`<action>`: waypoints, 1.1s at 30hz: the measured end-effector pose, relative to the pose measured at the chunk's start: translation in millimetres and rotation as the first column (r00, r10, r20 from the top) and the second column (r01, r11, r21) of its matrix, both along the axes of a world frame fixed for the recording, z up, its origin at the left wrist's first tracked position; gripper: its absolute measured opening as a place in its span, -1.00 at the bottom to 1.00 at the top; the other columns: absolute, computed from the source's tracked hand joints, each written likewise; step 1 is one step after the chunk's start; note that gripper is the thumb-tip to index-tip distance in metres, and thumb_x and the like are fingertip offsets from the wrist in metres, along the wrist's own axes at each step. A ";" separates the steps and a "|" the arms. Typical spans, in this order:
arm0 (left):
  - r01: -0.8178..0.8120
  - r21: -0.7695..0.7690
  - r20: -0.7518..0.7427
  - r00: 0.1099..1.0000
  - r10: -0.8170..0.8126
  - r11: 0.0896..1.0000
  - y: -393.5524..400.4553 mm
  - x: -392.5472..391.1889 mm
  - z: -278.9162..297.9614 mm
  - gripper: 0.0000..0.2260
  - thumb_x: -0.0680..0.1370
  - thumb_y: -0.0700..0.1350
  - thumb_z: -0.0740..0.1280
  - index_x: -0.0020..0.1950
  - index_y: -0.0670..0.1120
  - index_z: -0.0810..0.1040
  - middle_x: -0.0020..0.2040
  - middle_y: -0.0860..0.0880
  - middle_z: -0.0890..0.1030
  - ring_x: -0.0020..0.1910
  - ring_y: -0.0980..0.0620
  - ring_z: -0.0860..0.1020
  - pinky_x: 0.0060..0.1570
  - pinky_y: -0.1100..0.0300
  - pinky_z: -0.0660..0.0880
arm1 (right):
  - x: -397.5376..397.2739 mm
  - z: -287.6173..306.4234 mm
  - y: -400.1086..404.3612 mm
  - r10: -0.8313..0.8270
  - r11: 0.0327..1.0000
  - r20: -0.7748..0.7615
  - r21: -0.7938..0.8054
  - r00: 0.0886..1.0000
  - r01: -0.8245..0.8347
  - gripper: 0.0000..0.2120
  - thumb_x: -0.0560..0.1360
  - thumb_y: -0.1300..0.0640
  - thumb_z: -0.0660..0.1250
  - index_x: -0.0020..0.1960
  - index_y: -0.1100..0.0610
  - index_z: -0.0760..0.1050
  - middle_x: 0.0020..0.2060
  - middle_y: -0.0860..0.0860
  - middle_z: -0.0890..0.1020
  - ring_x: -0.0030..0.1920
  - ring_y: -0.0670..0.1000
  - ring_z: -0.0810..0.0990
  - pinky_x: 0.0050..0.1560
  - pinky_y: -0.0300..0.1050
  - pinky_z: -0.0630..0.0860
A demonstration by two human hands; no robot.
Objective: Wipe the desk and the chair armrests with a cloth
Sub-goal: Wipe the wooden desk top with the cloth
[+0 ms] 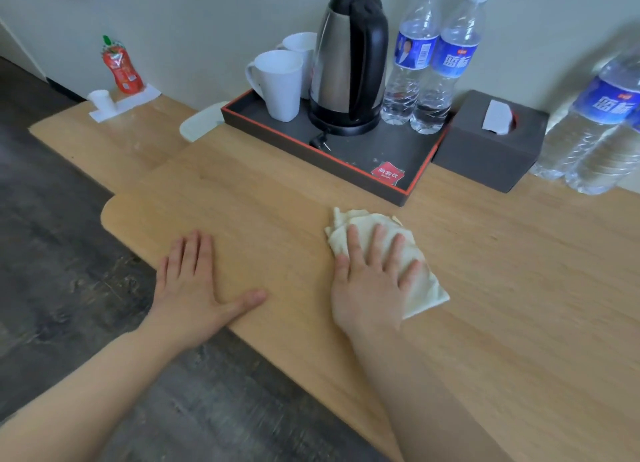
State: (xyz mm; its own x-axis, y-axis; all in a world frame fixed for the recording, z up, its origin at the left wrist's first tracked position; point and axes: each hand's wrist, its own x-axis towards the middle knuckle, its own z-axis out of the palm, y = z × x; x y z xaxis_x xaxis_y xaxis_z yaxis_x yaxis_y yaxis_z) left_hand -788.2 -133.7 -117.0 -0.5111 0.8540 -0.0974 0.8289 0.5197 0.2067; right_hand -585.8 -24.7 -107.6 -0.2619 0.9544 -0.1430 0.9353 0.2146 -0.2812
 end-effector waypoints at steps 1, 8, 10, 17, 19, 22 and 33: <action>0.001 0.012 0.002 1.000 -0.001 1.000 -0.6 -3.2 -1.3 0.12 0.19 0.64 -0.18 0.53 -0.06 -0.23 0.57 -0.08 -0.18 0.53 -0.06 -0.20 0.44 -0.02 -0.23 | -17.5 0.9 3.5 0.059 0.998 -0.014 -0.014 0.998 -0.059 -0.52 0.61 -0.10 -0.25 0.50 -0.16 -0.26 0.52 0.02 -0.27 0.47 0.15 -0.39 0.35 0.23 -0.44; -0.035 0.096 0.005 0.999 0.034 0.995 3.4 0.7 -6.1 -0.28 0.47 0.25 -0.18 0.55 -0.10 -0.06 0.57 -0.10 -0.04 0.53 -0.08 -0.12 0.45 0.00 -0.19 | -84.1 7.7 -11.8 0.444 0.896 -0.060 0.012 0.894 -0.444 -0.51 0.61 -0.10 -0.13 0.52 -0.14 -0.09 0.54 0.01 -0.16 0.49 0.15 -0.33 0.44 0.15 -0.38; -0.034 0.105 -0.005 0.999 0.035 0.994 3.6 -0.1 -7.8 -0.34 0.54 0.23 -0.17 0.54 -0.11 -0.03 0.57 -0.11 -0.01 0.53 -0.10 -0.09 0.45 -0.02 -0.17 | -72.9 6.3 -29.6 0.521 0.853 -0.128 0.048 0.844 -0.520 -0.52 0.61 -0.10 -0.09 0.52 -0.15 -0.03 0.55 -0.01 -0.12 0.50 0.09 -0.32 0.44 0.10 -0.39; -0.031 0.075 -0.039 0.999 0.034 0.997 5.5 1.7 -13.7 -0.30 0.46 0.19 -0.07 0.52 -0.15 0.08 0.54 -0.18 0.12 0.50 -0.22 0.05 0.42 -0.19 0.01 | 22.8 7.8 -77.0 0.469 0.883 -0.068 0.072 0.881 -0.465 -0.52 0.54 -0.14 0.03 0.46 -0.21 0.16 0.51 -0.08 0.17 0.52 0.07 0.02 0.43 0.26 -0.12; 0.013 0.095 -0.064 0.998 -0.007 0.995 11.2 19.9 -13.3 -0.30 0.48 0.21 -0.11 0.51 -0.17 0.10 0.53 -0.19 0.17 0.49 -0.22 0.09 0.40 -0.21 0.05 | 50.8 10.1 -82.3 0.376 0.926 -0.059 0.072 0.925 -0.371 -0.51 0.50 -0.18 0.09 0.43 -0.22 0.23 0.47 -0.09 0.27 0.49 0.05 0.15 0.33 0.20 0.03; 0.132 0.104 -0.040 0.991 -0.129 0.986 25.1 65.5 -9.8 -0.32 0.51 0.23 -0.15 0.52 -0.13 0.09 0.53 -0.14 0.18 0.50 -0.13 0.09 0.42 -0.16 0.05 | 88.6 9.7 -83.5 0.227 0.972 -0.080 0.075 0.971 -0.221 -0.50 0.48 -0.20 0.11 0.41 -0.23 0.27 0.45 -0.10 0.31 0.46 0.05 0.22 0.29 0.22 0.09; 0.426 -0.004 -0.067 0.903 -0.425 0.905 78.4 217.2 4.9 -0.35 0.48 0.28 -0.38 0.51 0.03 -0.29 0.56 0.05 -0.23 0.50 0.09 -0.30 0.47 -0.06 -0.20 | 239.7 2.5 -13.8 -0.212 0.975 0.040 0.081 0.976 0.208 -0.42 0.45 -0.40 -0.28 0.45 -0.34 -0.28 0.49 -0.18 -0.30 0.46 -0.03 -0.43 0.31 0.35 -0.48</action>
